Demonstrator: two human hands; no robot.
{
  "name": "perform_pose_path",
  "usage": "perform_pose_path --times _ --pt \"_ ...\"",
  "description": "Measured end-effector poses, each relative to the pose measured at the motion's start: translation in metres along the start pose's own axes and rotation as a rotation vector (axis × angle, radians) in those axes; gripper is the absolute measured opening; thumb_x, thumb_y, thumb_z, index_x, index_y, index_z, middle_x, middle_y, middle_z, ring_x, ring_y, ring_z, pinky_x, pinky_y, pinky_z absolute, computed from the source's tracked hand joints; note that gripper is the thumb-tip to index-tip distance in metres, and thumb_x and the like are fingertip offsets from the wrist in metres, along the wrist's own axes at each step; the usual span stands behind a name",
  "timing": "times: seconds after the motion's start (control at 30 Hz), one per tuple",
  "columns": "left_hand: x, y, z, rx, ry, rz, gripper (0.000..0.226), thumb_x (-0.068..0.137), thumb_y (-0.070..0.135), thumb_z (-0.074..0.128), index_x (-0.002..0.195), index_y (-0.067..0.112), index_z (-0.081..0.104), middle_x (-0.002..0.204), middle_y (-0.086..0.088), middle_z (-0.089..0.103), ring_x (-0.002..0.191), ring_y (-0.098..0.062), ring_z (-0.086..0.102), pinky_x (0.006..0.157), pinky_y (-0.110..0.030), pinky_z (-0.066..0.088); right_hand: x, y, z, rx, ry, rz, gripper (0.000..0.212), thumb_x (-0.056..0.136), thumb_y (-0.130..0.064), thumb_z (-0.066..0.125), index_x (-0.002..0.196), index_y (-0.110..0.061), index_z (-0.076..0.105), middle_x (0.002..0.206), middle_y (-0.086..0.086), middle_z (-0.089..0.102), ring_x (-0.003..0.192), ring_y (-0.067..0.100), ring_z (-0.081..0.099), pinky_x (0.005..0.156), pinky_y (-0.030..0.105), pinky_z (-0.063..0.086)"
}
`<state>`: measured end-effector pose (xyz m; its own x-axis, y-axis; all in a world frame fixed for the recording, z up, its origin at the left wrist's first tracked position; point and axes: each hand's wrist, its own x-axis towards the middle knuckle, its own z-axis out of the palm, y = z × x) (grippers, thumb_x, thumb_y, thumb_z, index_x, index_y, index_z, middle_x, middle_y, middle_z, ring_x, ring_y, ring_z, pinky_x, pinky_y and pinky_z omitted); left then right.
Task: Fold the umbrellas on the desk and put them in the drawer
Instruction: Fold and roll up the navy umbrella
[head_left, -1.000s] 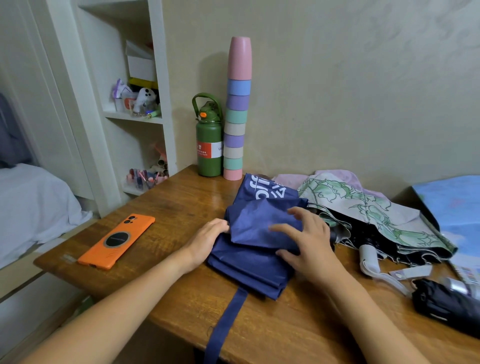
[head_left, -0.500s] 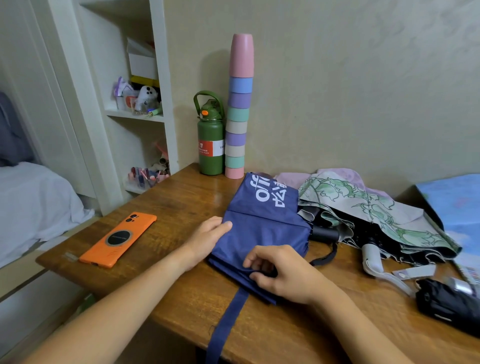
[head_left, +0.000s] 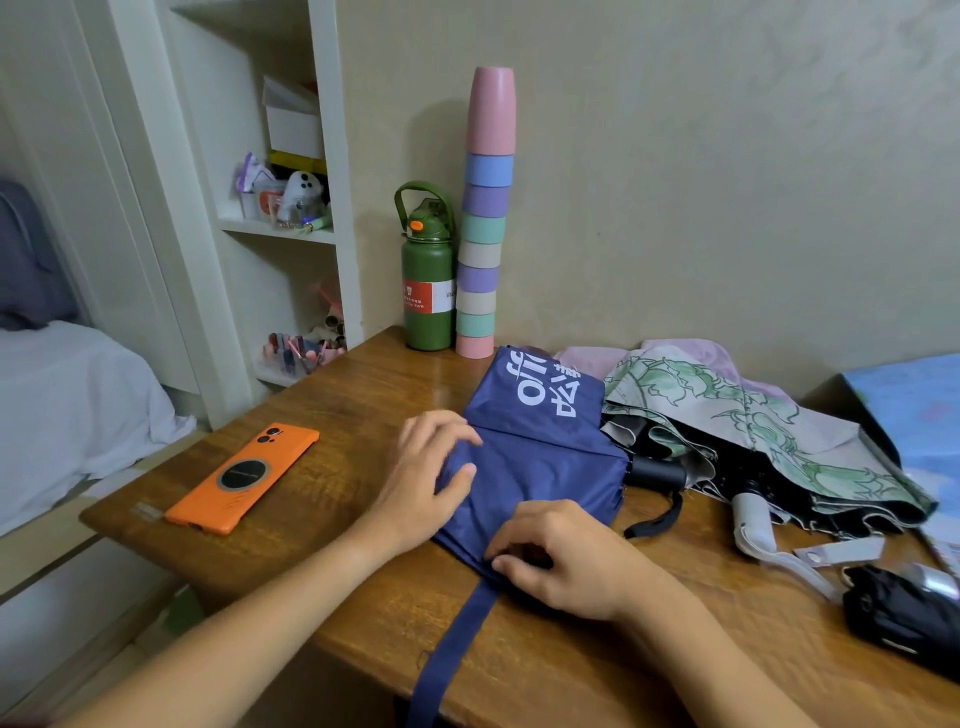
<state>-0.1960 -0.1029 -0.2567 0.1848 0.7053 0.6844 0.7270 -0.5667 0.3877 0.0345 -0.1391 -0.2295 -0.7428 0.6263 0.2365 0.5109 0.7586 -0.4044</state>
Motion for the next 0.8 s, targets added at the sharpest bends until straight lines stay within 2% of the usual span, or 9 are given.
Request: perform_pose_path --times 0.1,0.23,0.33,0.4,0.5,0.57,0.63,0.7,0.8 --pt "-0.003 0.004 0.007 0.061 -0.216 0.129 0.037 0.098 0.037 0.050 0.132 0.034 0.065 0.147 0.016 0.051 0.142 -0.002 0.036 0.116 -0.023 0.024 0.000 0.000 0.000 -0.013 0.023 -0.017 0.030 0.096 -0.050 0.057 0.095 -0.026 0.075 0.088 -0.008 0.064 0.081 0.010 0.061 0.075 0.039 0.052" --pt "-0.004 -0.002 0.013 0.202 -0.485 0.085 0.056 0.104 0.054 0.025 0.159 0.044 0.028 0.170 0.016 0.012 0.156 -0.001 -0.001 0.126 -0.028 0.006 -0.002 -0.001 -0.003 0.033 0.022 -0.046 0.036 0.098 -0.050 0.060 0.082 -0.021 0.076 0.081 -0.005 0.063 0.074 0.010 0.057 0.071 0.034 0.048" --pt "-0.002 0.004 0.011 0.274 -0.636 0.047 0.060 0.105 0.062 0.022 0.162 0.046 0.007 0.170 0.018 -0.011 0.153 0.001 -0.022 0.127 -0.034 -0.008 -0.003 0.003 -0.005 0.058 0.033 -0.018 0.040 0.098 -0.051 0.060 0.075 -0.021 0.072 0.076 -0.007 0.061 0.071 0.008 0.056 0.070 0.035 0.048" --pt "-0.001 0.006 0.009 0.295 -0.701 0.040 0.071 0.098 0.075 0.014 0.161 0.048 -0.001 0.168 0.019 -0.019 0.150 0.001 -0.028 0.127 -0.039 -0.012 -0.002 0.006 -0.007 0.121 0.077 0.035 0.039 0.100 -0.051 0.057 0.078 -0.022 0.072 0.077 -0.008 0.063 0.074 0.008 0.060 0.072 0.034 0.049" --pt "0.000 0.004 0.008 0.301 -0.750 0.026 0.079 0.092 0.084 0.015 0.159 0.051 -0.008 0.166 0.021 -0.025 0.149 0.001 -0.032 0.127 -0.045 -0.013 0.005 0.012 -0.013 0.108 0.312 0.120 0.019 0.101 -0.040 0.059 0.092 -0.029 0.072 0.086 -0.011 0.063 0.085 0.008 0.060 0.076 0.022 0.046" --pt "0.001 0.005 0.009 0.301 -0.761 0.018 0.079 0.094 0.082 0.022 0.159 0.051 -0.009 0.165 0.022 -0.026 0.148 0.002 -0.033 0.127 -0.047 -0.012 0.011 0.027 -0.018 0.058 0.513 0.222 0.009 0.098 -0.034 0.063 0.099 -0.029 0.071 0.095 -0.011 0.061 0.092 0.005 0.060 0.081 0.017 0.044" --pt "0.001 0.006 0.008 0.301 -0.768 0.015 0.081 0.094 0.083 0.024 0.159 0.050 -0.009 0.165 0.023 -0.027 0.148 0.002 -0.033 0.127 -0.049 -0.012 0.019 0.047 -0.025 -0.006 0.629 0.399 0.019 0.099 -0.034 0.061 0.109 -0.021 0.070 0.108 -0.002 0.062 0.105 0.014 0.060 0.092 0.028 0.044" --pt "0.001 0.006 0.008 0.295 -0.766 0.011 0.082 0.094 0.083 0.025 0.160 0.049 -0.009 0.165 0.023 -0.028 0.147 0.003 -0.034 0.126 -0.049 -0.012 0.026 0.063 -0.033 -0.090 0.562 0.640 0.035 0.102 -0.042 0.053 0.121 -0.014 0.064 0.120 0.010 0.061 0.115 0.031 0.057 0.097 0.040 0.045" --pt "0.001 0.007 0.008 0.280 -0.769 0.000 0.082 0.094 0.083 0.026 0.159 0.049 -0.009 0.164 0.024 -0.028 0.146 0.003 -0.034 0.127 -0.048 -0.012 0.037 0.069 -0.045 -0.136 0.405 0.888 0.048 0.103 -0.052 0.043 0.116 -0.007 0.053 0.119 0.017 0.065 0.112 0.039 0.060 0.091 0.045 0.046"
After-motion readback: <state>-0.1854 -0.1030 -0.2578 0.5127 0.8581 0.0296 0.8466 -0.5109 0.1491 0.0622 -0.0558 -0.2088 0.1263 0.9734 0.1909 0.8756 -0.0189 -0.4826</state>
